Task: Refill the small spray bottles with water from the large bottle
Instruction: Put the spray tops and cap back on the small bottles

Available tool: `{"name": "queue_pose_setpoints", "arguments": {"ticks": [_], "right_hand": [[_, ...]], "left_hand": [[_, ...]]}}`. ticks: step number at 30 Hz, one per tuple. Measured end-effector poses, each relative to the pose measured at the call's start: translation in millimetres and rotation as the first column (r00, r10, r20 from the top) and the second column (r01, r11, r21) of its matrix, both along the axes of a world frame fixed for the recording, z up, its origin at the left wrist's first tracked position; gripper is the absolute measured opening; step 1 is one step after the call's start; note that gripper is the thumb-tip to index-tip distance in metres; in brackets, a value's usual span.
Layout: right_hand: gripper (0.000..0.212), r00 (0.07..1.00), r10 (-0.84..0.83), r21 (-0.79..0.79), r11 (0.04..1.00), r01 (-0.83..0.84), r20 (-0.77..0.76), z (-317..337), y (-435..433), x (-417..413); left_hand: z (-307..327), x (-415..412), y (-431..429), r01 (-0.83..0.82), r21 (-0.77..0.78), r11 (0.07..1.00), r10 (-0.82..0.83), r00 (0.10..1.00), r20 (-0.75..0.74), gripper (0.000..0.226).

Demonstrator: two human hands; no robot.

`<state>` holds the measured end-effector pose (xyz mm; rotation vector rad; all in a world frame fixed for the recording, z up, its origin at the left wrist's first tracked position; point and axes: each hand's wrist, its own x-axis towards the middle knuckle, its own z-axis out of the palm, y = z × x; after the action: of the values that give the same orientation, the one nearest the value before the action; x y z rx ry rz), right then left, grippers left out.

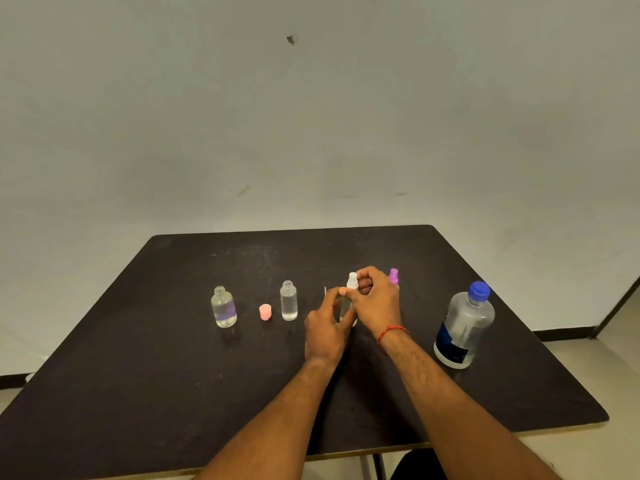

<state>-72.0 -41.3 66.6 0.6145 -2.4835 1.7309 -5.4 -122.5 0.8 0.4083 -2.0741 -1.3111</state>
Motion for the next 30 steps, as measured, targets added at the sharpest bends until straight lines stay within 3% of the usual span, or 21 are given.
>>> {"name": "queue_pose_setpoints", "arguments": {"ticks": [5,9,14,20,30], "right_hand": [[0.04,0.993,0.121,-0.02,0.993,-0.12,0.015,-4.6,6.1,-0.7],[0.027,0.999,0.042,-0.028,0.999,-0.042,0.016,-5.2,5.0,0.0],[0.028,1.0,0.005,-0.048,0.999,-0.004,0.029,-3.0,1.5,0.9],[0.039,0.99,0.12,-0.089,0.99,-0.114,0.069,-0.5,6.4,-0.8],[0.03,0.999,0.028,-0.061,0.998,-0.026,0.036,-1.1,1.3,0.3]], "left_hand": [[-1.3,-1.5,-1.1,0.003,0.007,1.0,-0.003,1.0,-0.013,0.033],[-2.8,-1.6,-1.3,-0.012,-0.038,0.999,0.012,1.0,0.007,0.036],[-2.3,-2.4,-2.2,-0.01,-0.055,0.998,0.011,1.0,0.014,0.027],[-2.9,-2.5,-3.6,-0.013,-0.03,0.999,0.013,1.0,-0.002,0.031],[-3.7,-3.7,-2.6,-0.005,-0.048,0.999,0.007,0.999,0.034,0.036]]}}
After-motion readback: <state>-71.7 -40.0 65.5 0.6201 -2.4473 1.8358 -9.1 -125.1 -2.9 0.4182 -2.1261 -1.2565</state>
